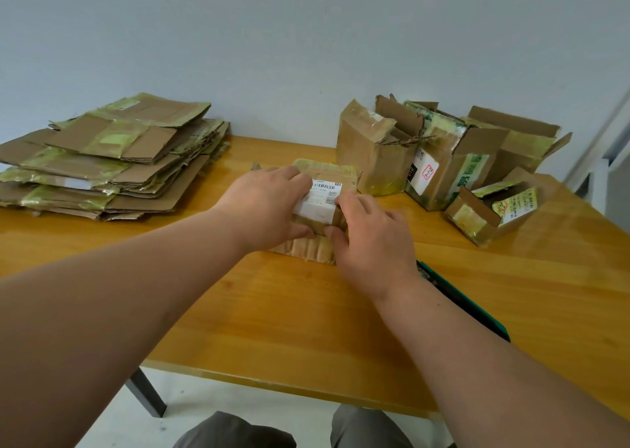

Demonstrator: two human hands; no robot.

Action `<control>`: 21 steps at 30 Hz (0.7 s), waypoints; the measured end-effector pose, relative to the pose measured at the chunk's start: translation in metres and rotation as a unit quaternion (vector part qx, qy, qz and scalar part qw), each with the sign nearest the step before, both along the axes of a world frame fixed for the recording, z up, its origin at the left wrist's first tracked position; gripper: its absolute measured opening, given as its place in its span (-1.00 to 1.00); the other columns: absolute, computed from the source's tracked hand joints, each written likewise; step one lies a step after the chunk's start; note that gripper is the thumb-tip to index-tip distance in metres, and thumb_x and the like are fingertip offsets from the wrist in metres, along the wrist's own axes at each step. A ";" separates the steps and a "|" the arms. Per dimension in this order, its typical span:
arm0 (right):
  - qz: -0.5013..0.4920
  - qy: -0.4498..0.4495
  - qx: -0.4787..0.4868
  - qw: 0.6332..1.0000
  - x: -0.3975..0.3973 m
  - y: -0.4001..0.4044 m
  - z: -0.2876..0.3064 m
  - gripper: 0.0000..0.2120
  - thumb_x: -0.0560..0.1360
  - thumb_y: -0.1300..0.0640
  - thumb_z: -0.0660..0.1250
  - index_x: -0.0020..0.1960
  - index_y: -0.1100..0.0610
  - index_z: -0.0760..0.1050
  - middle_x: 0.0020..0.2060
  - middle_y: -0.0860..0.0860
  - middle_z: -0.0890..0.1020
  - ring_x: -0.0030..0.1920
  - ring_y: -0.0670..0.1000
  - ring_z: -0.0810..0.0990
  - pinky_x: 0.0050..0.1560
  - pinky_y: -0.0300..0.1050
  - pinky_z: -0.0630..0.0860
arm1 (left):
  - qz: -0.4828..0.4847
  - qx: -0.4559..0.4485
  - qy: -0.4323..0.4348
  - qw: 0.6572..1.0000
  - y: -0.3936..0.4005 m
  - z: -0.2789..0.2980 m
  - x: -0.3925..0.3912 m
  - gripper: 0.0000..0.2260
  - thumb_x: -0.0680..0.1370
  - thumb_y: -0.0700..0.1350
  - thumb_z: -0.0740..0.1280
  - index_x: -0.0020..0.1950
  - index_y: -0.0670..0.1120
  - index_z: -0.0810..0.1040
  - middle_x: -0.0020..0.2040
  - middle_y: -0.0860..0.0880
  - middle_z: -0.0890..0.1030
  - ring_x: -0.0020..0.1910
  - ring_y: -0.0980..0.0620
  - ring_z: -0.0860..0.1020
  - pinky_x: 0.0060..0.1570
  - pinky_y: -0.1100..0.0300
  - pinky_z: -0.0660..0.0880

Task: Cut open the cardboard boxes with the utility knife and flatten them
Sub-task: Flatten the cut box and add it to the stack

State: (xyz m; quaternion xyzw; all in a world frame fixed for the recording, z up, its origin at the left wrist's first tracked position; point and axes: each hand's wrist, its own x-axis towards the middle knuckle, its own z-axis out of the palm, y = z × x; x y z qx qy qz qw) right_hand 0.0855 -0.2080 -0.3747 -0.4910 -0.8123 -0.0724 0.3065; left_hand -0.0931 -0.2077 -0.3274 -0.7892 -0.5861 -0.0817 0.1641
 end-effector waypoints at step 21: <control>-0.031 0.400 -0.301 0.865 -0.026 0.002 0.001 -0.16 0.37 0.37 0.42 0.46 -0.13 0.12 0.42 -0.05 0.19 0.38 0.08 0.28 0.36 0.10 0.42 | 0.002 -0.029 -0.017 0.999 0.003 0.008 -0.005 -0.57 0.45 0.29 0.35 0.16 0.05 0.44 0.08 0.08 0.50 -0.08 0.04 0.48 -0.25 0.15 0.33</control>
